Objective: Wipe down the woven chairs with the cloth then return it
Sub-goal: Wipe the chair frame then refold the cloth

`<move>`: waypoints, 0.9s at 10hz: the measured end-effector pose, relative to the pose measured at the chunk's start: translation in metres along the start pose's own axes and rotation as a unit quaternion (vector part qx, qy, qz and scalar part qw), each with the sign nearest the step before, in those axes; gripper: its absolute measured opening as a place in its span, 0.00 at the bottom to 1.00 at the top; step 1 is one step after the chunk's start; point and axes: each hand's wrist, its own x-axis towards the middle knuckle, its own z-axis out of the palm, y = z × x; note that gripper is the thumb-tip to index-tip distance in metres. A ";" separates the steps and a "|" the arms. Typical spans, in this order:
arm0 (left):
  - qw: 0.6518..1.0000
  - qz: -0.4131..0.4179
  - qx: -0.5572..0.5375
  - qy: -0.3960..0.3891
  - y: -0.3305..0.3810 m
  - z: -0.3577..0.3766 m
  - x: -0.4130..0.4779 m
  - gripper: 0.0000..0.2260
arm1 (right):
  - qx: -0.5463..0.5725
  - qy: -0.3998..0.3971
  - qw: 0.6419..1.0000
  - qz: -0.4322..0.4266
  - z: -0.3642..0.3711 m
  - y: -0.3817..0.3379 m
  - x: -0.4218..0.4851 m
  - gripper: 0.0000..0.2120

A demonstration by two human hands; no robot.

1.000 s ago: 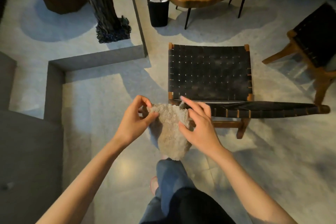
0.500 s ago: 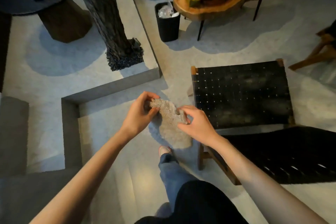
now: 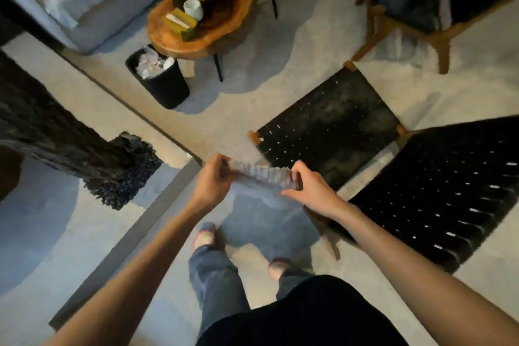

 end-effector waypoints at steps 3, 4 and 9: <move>0.970 0.128 0.071 -0.193 -0.008 -0.012 0.098 0.09 | 0.028 0.186 0.969 0.161 0.044 -0.009 -0.017 0.11; 0.954 0.163 0.090 -0.237 -0.011 -0.004 0.125 0.09 | 0.005 0.234 0.942 0.242 0.069 -0.003 -0.022 0.14; 0.964 0.129 0.008 -0.231 0.025 0.089 0.260 0.04 | 0.045 0.382 0.871 0.307 0.016 0.092 0.066 0.12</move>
